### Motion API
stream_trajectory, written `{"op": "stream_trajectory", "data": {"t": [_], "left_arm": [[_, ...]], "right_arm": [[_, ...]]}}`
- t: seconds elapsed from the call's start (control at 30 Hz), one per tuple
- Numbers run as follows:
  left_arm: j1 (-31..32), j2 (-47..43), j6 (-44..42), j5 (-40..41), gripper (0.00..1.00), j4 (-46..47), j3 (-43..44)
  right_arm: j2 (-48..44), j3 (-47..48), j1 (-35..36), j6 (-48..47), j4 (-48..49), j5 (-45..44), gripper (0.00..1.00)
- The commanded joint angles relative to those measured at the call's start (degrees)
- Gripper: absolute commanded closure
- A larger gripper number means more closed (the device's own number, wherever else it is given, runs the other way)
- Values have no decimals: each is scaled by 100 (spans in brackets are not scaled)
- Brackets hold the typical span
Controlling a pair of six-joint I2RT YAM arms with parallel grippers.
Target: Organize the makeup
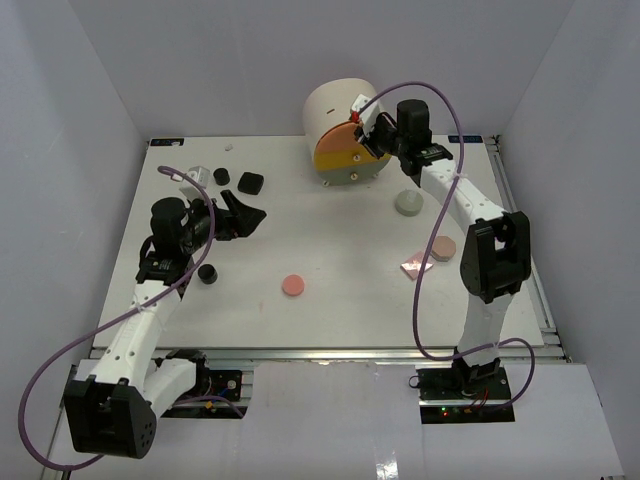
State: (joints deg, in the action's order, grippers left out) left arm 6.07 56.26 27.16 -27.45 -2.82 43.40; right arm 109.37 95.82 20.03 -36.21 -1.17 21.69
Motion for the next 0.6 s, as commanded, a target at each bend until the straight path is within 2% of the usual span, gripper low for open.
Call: {"op": "stream_trajectory", "data": {"t": [0.0,0.27,0.33,0.4,0.5,0.57], "left_arm": [[-18,-575,-283,213,2,-178,-272],[-18,-683,-375,296,2,-234,-400],[-18,-677,-382,264,2,-228,-412],[-18,-703,-395,264,2,-222,-476],[-18,-783,-385,255,2,-165,-546],[-18,-798,-356,219,2,-136,-582]], "right_arm": [[660,982,9,444,192,-418,76],[593,946,9,811,373,-401,74],[315,688,7,882,340,-216,74],[-201,43,-6,991,436,35,73],[-831,-974,-119,1330,775,423,66],[-1144,-1559,-222,2086,1052,584,53]]}}
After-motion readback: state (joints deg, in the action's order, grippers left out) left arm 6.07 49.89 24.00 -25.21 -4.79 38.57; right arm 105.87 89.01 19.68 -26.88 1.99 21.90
